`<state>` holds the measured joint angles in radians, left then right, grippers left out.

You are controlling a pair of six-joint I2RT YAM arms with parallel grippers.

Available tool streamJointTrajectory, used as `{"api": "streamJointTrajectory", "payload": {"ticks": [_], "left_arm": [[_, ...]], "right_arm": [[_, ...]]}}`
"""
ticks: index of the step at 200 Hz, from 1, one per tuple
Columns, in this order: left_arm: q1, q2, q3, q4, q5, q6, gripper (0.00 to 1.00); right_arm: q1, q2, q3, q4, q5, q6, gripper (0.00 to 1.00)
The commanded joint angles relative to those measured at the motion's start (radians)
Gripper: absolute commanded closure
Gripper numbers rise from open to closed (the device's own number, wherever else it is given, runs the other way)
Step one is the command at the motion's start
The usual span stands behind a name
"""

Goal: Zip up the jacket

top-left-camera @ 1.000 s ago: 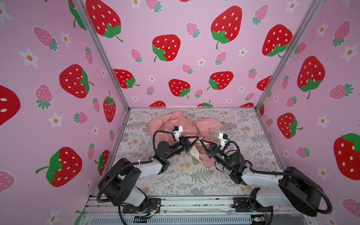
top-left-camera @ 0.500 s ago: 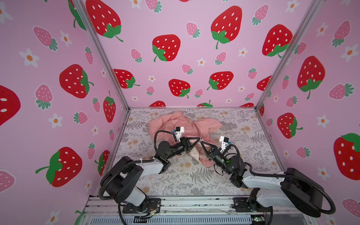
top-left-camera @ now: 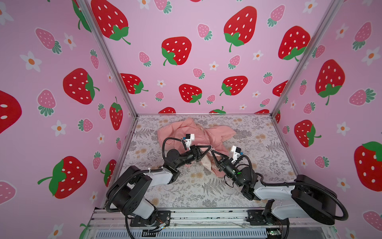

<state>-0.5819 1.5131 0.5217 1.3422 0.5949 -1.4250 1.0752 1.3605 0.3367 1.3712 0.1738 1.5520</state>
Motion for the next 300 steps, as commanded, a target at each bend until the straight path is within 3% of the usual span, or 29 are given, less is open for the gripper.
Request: {"api": "streamJointTrajectory", "payload": {"ticks": [1,37,81,135,266,300], "left_arm": [[0.013,-0.02,0.037,0.01,-0.095,0.091,1.0],[0.031,-0.071,0.032,-0.035,-0.12,0.16,1.0],[0.037,-0.149,0.052,-0.117,-0.139,0.215,1.0],[0.037,-0.185,0.059,-0.163,-0.144,0.232,1.0],[0.09,0.003,0.18,-0.077,-0.107,0.191,1.0],[0.09,0.022,0.177,-0.08,-0.099,0.22,1.0]], "right_arm": [[0.08,0.025,0.018,-0.004,-0.245,0.097,1.0],[0.08,-0.018,0.021,-0.116,-0.236,0.112,1.0],[0.071,0.0,0.023,-0.119,-0.224,0.11,1.0],[0.082,0.079,0.123,-0.152,-0.316,0.063,1.0],[0.182,0.121,0.301,-0.331,-0.402,-0.113,1.0],[0.19,0.146,0.314,-0.303,-0.43,-0.087,1.0]]}}
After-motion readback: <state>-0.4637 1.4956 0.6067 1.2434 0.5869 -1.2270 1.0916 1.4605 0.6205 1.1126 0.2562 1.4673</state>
